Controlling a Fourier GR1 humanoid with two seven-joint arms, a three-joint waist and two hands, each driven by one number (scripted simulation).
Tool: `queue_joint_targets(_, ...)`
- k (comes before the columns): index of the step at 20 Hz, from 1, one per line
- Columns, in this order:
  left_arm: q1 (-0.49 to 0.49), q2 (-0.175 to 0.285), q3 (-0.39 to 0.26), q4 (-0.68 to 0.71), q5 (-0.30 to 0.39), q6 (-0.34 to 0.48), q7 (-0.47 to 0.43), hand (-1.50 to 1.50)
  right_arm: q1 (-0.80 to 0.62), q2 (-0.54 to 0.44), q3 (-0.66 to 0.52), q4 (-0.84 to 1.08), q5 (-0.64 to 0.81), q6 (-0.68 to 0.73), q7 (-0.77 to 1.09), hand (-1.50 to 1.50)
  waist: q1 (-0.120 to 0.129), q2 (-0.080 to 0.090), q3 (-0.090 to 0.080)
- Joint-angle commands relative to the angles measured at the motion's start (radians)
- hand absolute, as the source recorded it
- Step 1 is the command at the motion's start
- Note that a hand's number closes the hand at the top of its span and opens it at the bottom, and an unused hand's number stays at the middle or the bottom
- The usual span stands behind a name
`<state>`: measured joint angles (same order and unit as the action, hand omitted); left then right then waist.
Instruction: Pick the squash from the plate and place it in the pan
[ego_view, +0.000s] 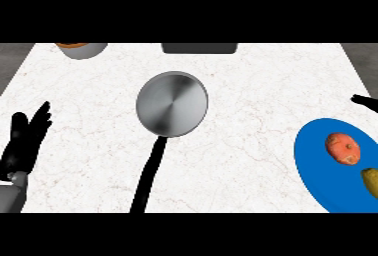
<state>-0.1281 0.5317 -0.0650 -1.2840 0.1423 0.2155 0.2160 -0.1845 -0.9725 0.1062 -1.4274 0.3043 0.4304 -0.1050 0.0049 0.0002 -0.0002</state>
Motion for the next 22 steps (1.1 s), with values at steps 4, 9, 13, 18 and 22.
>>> queue_joint_targets(4, -0.024, -0.06, 0.011, 0.012, -0.066, 0.015, 0.032, 0.0, 0.08, 0.088, -0.002, -0.099, 0.123, -0.015, 0.076, -1.5, -0.014, -0.002, 0.0)
queue_joint_targets(9, 0.014, -0.06, 0.064, 0.005, -0.064, -0.043, 0.001, 0.0, 0.056, 0.153, 0.009, 0.039, 0.278, -0.061, -0.006, -1.5, -0.004, 0.0, 0.0)
queue_joint_targets(13, 0.047, -0.071, 0.064, -0.101, -0.101, -0.036, 0.053, 0.0, -0.005, 0.176, -0.006, 0.087, 0.317, 0.012, -0.01, -1.5, 0.001, 0.0, 0.0)
queue_joint_targets(18, -0.005, -0.108, 0.096, 0.019, -0.132, -0.055, -0.008, 0.0, -0.096, 0.264, -0.002, 0.154, 0.388, 0.012, -0.003, -1.5, 0.001, 0.001, 0.0)
queue_joint_targets(22, 0.026, -0.129, 0.099, -0.081, -0.146, -0.066, 0.073, 0.0, -0.078, 0.282, -0.049, 0.164, 0.413, 0.021, -0.045, -1.5, 0.001, 0.0, 0.0)
